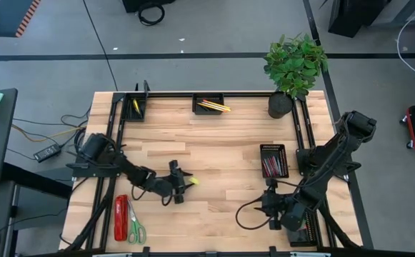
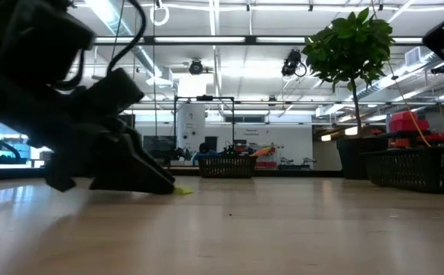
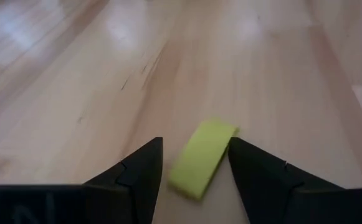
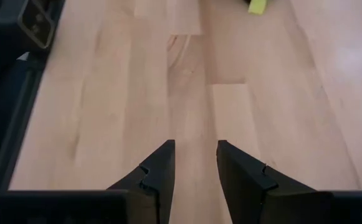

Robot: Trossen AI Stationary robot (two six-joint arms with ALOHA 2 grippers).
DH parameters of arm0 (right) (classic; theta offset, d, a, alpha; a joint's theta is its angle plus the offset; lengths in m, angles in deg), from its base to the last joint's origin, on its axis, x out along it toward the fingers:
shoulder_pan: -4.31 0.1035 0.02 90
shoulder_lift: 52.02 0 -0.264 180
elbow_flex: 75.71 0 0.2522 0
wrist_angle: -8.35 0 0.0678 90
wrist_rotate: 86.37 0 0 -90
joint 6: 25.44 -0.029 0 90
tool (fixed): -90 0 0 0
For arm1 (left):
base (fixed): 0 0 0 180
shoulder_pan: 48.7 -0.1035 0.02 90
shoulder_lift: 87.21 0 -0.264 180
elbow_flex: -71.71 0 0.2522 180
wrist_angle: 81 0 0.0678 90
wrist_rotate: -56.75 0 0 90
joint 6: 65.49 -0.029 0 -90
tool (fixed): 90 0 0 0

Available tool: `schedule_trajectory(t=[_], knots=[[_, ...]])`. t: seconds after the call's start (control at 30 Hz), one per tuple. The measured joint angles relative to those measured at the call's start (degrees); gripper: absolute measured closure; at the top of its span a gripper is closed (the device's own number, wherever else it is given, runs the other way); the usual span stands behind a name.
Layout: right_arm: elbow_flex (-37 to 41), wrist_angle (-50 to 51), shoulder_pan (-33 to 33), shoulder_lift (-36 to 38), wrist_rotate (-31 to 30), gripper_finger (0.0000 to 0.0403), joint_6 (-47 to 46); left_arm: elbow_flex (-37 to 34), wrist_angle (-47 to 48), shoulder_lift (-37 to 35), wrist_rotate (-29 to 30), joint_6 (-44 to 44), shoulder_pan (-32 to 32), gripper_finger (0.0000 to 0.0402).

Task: Sort crayons/erasers/pens/pencils in bins
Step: Put the light green eraser into the bottom right black bin

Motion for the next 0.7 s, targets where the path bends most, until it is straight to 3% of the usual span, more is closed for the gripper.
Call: schedule_trajectory(t=[0.23, 0.37, 0.7], knots=[[0.0, -0.8, -2.8, 0.0, -0.3, 0.0279, 2.7, 8.1, 2.1, 3.8, -6.6, -7.1, -2.8, 0.0209], [0.0, -1.0, -3.2, 0.0, -0.3, 0.0279, 3.0, 11.9, 8.7, 5.0, -6.7, -6.0, -2.9, 0.0206], [0.0, -1.6, -2.9, 0.0, -0.3, 0.0279, 3.0, 12.0, 11.6, 5.1, -6.7, -3.6, -2.2, 0.0218]])
